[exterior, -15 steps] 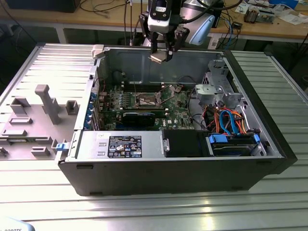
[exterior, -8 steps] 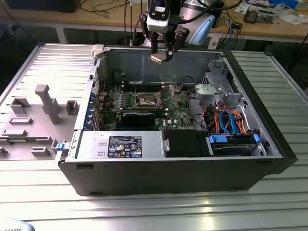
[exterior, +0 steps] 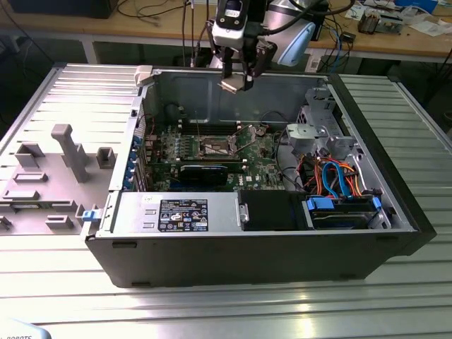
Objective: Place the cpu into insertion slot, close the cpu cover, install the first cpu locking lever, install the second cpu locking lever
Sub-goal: 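Place the cpu into insertion slot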
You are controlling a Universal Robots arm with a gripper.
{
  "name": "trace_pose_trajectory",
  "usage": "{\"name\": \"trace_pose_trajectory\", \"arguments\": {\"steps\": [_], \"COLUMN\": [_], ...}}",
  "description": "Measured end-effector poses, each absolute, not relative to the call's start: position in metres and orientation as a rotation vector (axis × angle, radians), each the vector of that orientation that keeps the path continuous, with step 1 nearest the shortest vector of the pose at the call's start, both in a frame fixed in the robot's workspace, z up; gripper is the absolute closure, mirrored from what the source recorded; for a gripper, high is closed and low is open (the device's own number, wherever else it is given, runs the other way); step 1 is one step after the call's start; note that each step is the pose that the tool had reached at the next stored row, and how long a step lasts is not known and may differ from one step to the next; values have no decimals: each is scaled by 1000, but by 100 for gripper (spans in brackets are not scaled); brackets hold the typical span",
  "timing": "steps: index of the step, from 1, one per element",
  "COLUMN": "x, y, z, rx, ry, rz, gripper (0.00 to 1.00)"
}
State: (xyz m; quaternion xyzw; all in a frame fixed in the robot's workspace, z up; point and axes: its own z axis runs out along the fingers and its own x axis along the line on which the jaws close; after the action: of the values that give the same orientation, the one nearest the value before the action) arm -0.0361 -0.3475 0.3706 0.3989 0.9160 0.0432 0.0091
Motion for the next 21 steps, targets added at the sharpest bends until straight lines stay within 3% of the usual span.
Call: {"name": "trace_pose_trajectory", "arguments": {"steps": [21], "x": [-36], "y": [-348], "z": [368], "rx": [1544], "ry": [2702], "rz": [131], "gripper": [46]}}
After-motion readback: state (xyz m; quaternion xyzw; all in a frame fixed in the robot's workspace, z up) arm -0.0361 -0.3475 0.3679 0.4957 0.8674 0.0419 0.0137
